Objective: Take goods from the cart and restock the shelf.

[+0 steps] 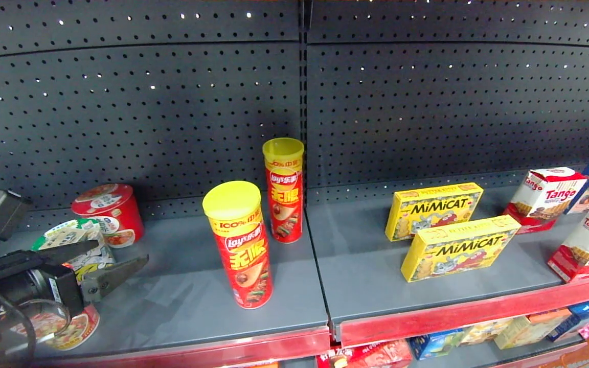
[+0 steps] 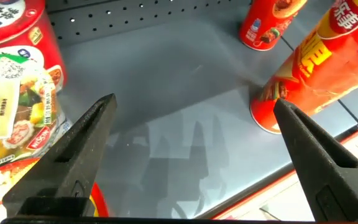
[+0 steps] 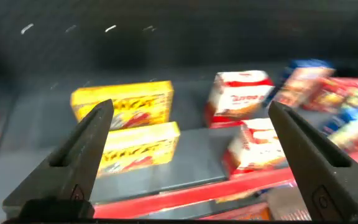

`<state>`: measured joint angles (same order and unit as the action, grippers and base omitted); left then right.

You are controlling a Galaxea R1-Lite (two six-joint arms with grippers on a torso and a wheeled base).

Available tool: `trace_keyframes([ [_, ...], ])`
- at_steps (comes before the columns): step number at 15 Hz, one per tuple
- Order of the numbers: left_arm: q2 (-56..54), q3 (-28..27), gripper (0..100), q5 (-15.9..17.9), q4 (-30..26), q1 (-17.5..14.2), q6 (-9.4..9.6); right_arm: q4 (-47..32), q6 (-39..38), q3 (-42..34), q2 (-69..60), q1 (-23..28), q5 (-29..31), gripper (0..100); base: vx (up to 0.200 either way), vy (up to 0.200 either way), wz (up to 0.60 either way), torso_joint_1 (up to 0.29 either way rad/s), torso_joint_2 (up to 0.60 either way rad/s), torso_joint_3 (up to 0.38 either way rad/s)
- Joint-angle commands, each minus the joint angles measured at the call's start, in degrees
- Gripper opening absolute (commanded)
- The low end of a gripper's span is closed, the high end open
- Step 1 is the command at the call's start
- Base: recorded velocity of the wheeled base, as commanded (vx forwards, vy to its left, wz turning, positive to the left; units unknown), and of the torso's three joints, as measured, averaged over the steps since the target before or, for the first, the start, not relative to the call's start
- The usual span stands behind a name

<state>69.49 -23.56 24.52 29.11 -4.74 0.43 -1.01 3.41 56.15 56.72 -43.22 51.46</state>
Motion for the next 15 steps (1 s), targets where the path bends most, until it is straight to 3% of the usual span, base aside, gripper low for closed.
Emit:
trace_keyframes([
  [1,0.1,-0.3,100,1.1,0.1,-0.1,0.01,1.3,-0.9,-1.0,-1.7,0.1,2.1,100,0.0,0.0,0.0,0.0,0.0,0.0],
  [5,0.6,-1.9,100,1.5,0.1,1.8,0.01,1.9,-1.2,-5.3,-5.3,0.1,6.4,100,0.0,0.0,0.0,0.0,0.0,0.0],
  [8,3.6,-2.6,100,1.3,-0.1,6.1,0.45,1.9,-1.1,-5.3,-5.8,1.6,6.6,100,0.0,0.0,0.0,0.0,0.0,0.0],
  [15,11.6,-6.8,100,1.1,-0.3,6.7,2.65,1.8,-1.0,-2.7,-4.5,1.6,6.6,100,0.0,0.0,0.0,0.0,0.0,0.0],
])
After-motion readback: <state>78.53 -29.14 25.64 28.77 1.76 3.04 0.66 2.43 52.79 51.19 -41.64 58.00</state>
